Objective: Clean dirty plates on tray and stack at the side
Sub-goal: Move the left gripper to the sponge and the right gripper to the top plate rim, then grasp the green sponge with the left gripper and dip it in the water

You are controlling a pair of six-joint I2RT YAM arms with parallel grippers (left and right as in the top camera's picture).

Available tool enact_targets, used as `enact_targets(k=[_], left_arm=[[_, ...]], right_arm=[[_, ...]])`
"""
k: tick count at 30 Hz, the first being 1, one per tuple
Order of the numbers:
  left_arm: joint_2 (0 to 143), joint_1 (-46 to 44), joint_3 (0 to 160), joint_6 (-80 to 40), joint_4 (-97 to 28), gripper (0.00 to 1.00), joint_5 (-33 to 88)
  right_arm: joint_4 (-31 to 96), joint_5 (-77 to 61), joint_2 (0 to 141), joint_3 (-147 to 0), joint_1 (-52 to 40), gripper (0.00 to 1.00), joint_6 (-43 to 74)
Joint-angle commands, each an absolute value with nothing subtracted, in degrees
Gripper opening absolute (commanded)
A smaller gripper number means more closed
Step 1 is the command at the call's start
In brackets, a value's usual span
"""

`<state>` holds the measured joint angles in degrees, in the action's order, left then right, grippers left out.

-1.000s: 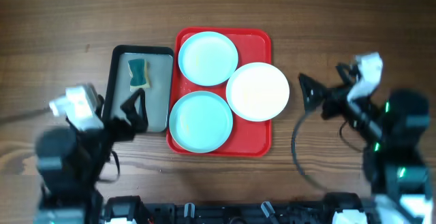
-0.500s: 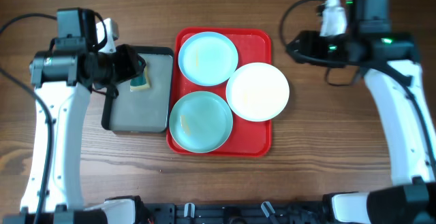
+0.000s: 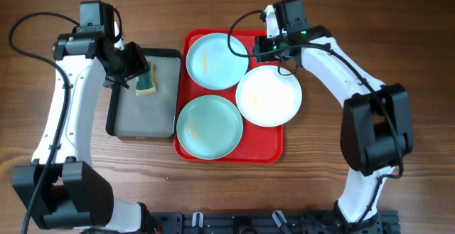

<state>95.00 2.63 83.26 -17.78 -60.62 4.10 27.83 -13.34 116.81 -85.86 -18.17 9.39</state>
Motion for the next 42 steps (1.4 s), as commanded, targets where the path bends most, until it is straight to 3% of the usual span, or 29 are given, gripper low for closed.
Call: enact_targets(k=[1,16,21,23,24,42], left_arm=[[96.68,2.39,84.23,-18.5,-59.77,0.59,2.87],[96.9,2.39,84.2,-18.5,-59.57,0.59,2.9],[96.9,2.39,84.2,-18.5,-59.59,0.59,2.9],[96.9,2.39,84.2,-18.5,-59.57,0.59,2.9],[96.9,2.39,84.2,-18.5,-59.57,0.59,2.9],[96.9,2.42,84.2,-18.5,-60.36,0.6,-1.21]], right_arm=[[24.16,-15.51,120.25,-86.67,-19.64,0.41,9.17],[18.68,-7.07,125.23,-85.54,-22.79,0.22,9.26],[18.74,-7.05,125.27,-84.73,-22.76,0.21,12.16],[18.7,-7.05,125.27,-84.73,-22.76,0.06,12.16],[18.35,-7.05,125.25,-84.73,-22.76,0.04,12.14],[23.27,-2.81,123.26,-85.27,-21.32,0.04,12.23]])
